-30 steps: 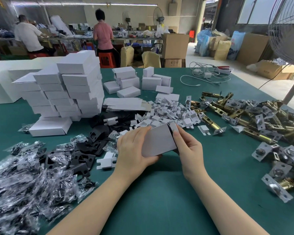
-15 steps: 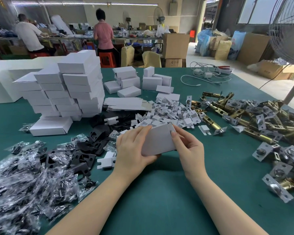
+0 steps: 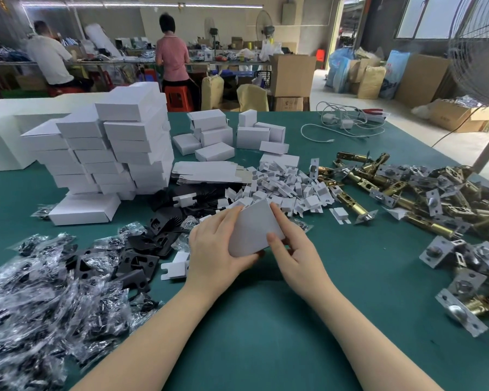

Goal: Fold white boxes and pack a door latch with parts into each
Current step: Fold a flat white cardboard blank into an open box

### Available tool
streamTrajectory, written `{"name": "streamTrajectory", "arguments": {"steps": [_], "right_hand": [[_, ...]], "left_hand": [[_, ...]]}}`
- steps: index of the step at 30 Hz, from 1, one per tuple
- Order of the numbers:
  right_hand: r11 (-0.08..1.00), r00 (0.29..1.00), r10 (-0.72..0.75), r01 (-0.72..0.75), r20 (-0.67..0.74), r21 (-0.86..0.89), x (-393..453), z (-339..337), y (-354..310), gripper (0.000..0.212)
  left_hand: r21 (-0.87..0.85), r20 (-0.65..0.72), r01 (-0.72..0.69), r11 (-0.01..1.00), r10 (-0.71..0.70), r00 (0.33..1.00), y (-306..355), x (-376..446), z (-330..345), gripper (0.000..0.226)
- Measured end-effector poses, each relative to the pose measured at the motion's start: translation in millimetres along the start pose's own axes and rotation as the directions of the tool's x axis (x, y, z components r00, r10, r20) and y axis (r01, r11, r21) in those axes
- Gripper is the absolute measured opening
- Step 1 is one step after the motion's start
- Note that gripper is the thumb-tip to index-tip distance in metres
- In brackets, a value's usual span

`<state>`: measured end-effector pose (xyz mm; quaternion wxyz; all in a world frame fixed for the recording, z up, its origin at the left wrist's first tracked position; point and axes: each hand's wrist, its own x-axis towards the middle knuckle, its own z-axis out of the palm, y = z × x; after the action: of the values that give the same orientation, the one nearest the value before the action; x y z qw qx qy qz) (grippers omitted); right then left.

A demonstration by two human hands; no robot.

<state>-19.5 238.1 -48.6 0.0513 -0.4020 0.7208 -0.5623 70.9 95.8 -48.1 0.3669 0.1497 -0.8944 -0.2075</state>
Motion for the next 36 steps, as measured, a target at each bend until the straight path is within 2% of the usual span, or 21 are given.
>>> {"name": "streamTrajectory", "arguments": {"steps": [7, 11, 14, 16, 17, 19, 21, 23, 26, 29, 32, 35, 36], "right_hand": [[1.000, 1.000, 0.007, -0.007, -0.014, -0.003, 3.0, -5.5, 3.7, 0.048], [0.989, 0.982, 0.110, -0.092, -0.155, 0.118, 7.3, -5.9, 13.3, 0.041], [0.958, 0.923, 0.238, -0.172, -0.303, 0.228, 11.5, -13.5, 18.3, 0.025], [0.913, 0.848, 0.363, -0.241, -0.387, 0.328, 14.0, -22.3, 19.2, 0.018], [0.881, 0.806, 0.431, -0.279, -0.406, 0.381, 15.1, -26.3, 19.3, 0.022], [0.809, 0.751, 0.534, -0.319, -0.390, 0.494, 17.0, -31.9, 20.5, 0.026], [0.774, 0.757, 0.561, -0.337, -0.335, 0.536, 17.8, -31.5, 20.2, 0.026], [0.809, 0.794, 0.525, -0.354, -0.307, 0.469, 16.3, -25.5, 18.2, 0.025], [0.881, 0.833, 0.459, -0.384, -0.308, 0.276, 13.7, -18.5, 16.1, 0.033], [0.902, 0.860, 0.427, -0.384, -0.280, 0.197, 11.8, -15.8, 13.4, 0.044], [0.937, 0.873, 0.337, -0.347, -0.352, 0.038, 7.5, -12.1, 12.3, 0.042], [0.941, 0.872, 0.272, -0.330, -0.408, -0.078, 11.0, -19.2, 12.5, 0.021], [0.935, 0.857, 0.261, -0.339, -0.445, -0.105, 16.3, -27.2, 14.1, 0.024]], "left_hand": [[-0.003, 0.077, 0.032, 0.999, -0.032, 0.996, 1.3, -1.6, 0.4, 0.096], [-0.051, 0.130, -0.007, 0.999, 0.013, 0.991, 4.1, -0.3, 0.4, 0.094], [-0.208, 0.074, -0.068, 0.976, 0.085, 0.994, 7.6, -2.1, 0.3, 0.077], [-0.320, -0.002, -0.098, 0.942, 0.103, 0.995, 7.5, -4.9, 0.2, 0.071], [-0.380, -0.013, -0.095, 0.920, 0.098, 0.995, 7.0, -5.9, -0.4, 0.073], [-0.476, 0.041, -0.066, 0.877, 0.097, 0.994, 5.0, -6.0, -1.2, 0.082], [-0.441, 0.149, -0.042, 0.896, 0.119, 0.982, 4.4, -4.7, -0.4, 0.088], [-0.371, 0.168, -0.061, 0.927, 0.131, 0.977, 5.1, -5.4, 2.9, 0.088], [-0.365, 0.128, -0.108, 0.925, 0.165, 0.978, 7.4, -8.7, 9.2, 0.063], [-0.398, 0.117, -0.078, 0.914, 0.134, 0.984, 10.4, -10.6, 10.1, 0.041], [-0.351, 0.129, 0.016, 0.936, 0.031, 0.991, 9.3, -8.4, 8.2, 0.043], [-0.401, 0.198, 0.150, 0.904, -0.074, 0.977, 3.3, -5.2, 10.8, 0.046], [-0.410, 0.228, 0.174, 0.895, -0.084, 0.970, 0.8, -4.3, 12.6, 0.046]]}}
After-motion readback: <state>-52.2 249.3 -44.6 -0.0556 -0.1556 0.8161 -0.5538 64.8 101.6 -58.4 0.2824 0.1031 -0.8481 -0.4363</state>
